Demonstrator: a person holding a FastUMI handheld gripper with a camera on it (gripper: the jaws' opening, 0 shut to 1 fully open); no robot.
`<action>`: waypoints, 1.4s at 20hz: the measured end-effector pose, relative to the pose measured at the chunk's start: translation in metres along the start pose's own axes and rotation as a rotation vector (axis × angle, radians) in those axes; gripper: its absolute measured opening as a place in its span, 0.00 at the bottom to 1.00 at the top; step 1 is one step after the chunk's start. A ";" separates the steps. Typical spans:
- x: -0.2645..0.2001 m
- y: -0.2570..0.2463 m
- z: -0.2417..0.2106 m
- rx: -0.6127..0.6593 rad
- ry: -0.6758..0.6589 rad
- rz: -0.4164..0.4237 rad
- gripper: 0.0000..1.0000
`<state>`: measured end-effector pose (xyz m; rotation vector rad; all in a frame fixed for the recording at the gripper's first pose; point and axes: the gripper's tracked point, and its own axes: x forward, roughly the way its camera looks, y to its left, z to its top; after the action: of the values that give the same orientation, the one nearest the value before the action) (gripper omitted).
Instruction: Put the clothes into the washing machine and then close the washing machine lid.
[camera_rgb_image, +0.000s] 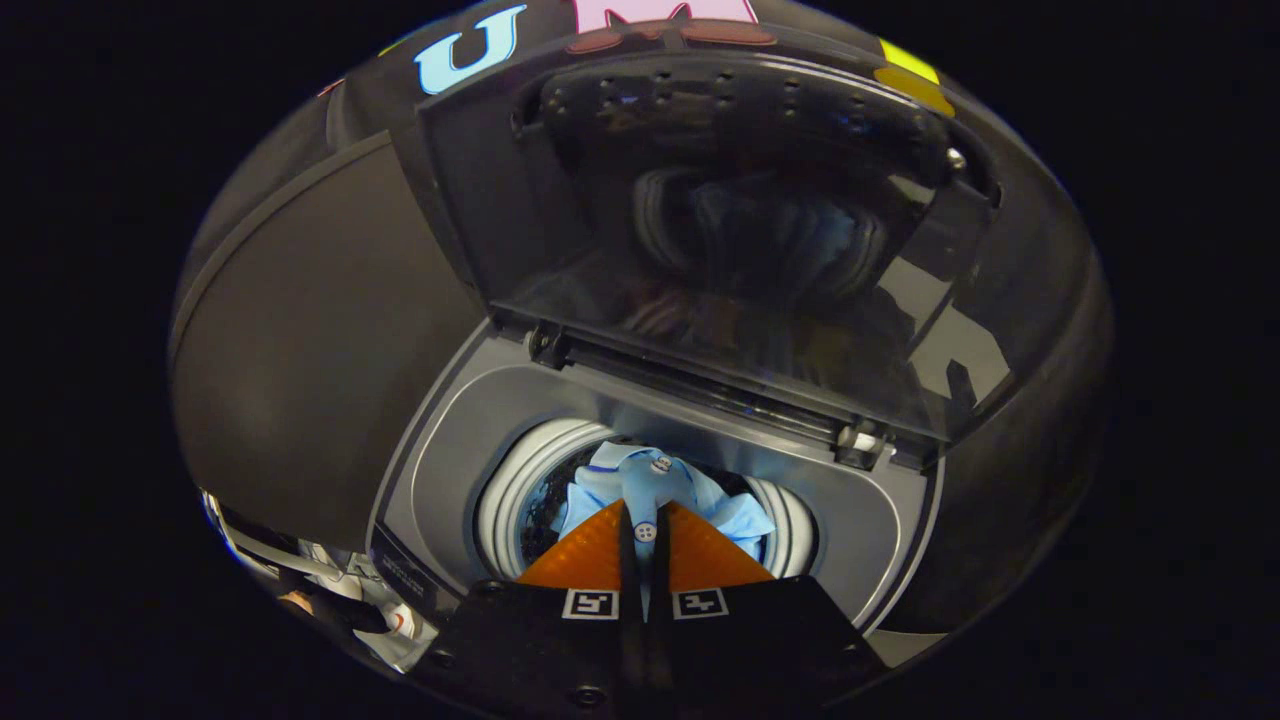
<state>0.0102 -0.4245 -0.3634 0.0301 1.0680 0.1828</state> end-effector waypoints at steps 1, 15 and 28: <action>0.005 0.002 -0.004 -0.008 0.015 -0.009 0.05; 0.020 -0.018 -0.028 0.154 0.082 -0.264 0.05; 0.029 -0.009 -0.033 0.220 0.083 -0.238 0.46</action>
<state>-0.0044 -0.4308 -0.4055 0.0937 1.1613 -0.1494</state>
